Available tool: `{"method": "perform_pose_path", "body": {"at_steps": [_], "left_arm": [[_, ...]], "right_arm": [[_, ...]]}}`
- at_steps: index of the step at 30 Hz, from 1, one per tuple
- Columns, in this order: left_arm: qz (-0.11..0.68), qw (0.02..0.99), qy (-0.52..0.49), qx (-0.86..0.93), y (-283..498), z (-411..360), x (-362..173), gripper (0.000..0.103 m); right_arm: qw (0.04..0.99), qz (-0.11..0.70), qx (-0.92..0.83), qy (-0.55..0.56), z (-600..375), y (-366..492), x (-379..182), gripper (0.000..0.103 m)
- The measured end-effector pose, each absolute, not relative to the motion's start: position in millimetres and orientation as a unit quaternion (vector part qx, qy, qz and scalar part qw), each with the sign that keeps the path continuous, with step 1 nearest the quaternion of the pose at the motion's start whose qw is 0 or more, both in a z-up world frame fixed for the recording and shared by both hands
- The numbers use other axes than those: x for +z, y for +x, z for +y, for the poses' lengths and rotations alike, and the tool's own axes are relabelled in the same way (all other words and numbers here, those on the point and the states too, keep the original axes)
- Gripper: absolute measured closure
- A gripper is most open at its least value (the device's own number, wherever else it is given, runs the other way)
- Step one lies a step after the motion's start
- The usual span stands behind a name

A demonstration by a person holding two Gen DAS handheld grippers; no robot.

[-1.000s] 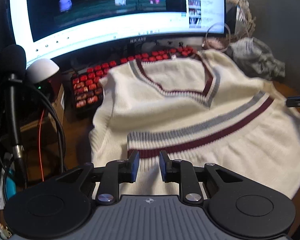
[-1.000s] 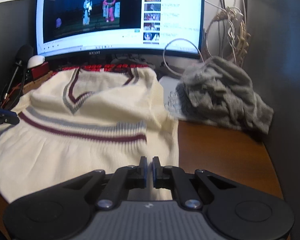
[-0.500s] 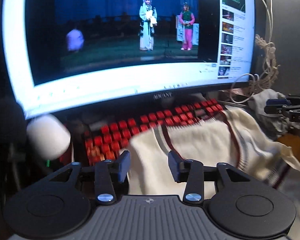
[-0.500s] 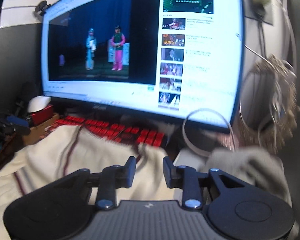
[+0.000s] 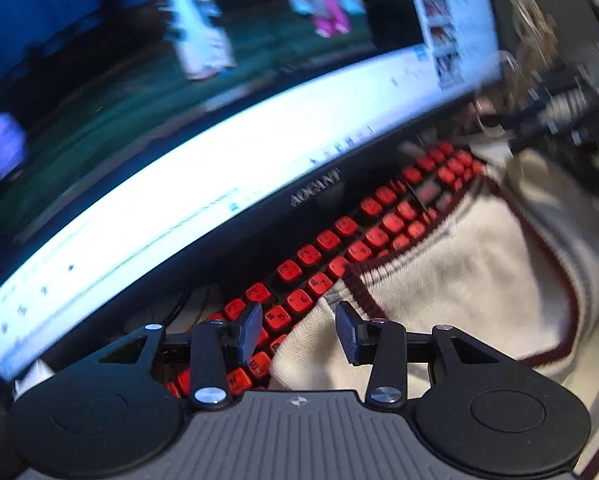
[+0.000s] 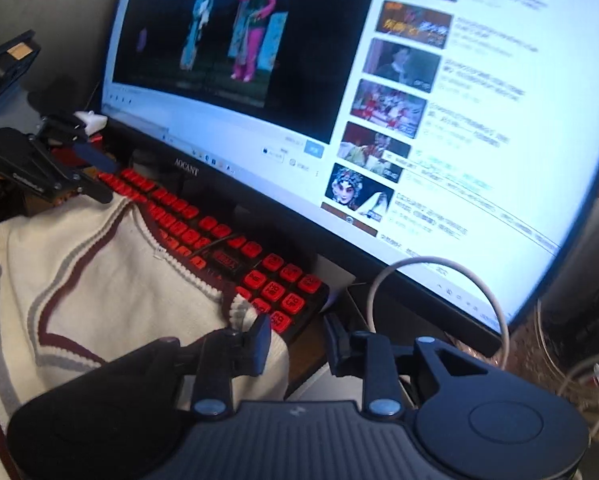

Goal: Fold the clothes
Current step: 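Lift the vest side with both tools and fold it lengthwise over the body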

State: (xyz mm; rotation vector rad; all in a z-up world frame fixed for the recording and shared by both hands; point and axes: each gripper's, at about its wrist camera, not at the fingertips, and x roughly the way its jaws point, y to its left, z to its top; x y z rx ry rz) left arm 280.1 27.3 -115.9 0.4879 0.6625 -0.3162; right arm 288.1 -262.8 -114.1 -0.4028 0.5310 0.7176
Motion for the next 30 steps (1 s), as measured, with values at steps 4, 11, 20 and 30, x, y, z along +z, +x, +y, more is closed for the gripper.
{"method": "perform_pose_path", "body": {"at_steps": [4,11,20,30], "left_arm": [[0.327,0.899,0.232,-0.179,286,31,-120,0.062],[0.336,0.893,0.225,-0.199,294,32,-126,0.061],[0.306,0.903,0.233,-0.19,271,21,-123,0.097],[0.203,0.948,0.151,-0.195,180,45,-40,0.097]], "right_arm": [[0.863,0.264,0.369,-0.224,-256,307,-118,0.077],[0.83,0.293,0.376,-0.289,-238,330,-133,0.077],[0.856,0.26,0.364,-0.258,-244,302,-120,0.097],[0.903,0.17,0.321,-0.23,-268,216,-93,0.098]]}}
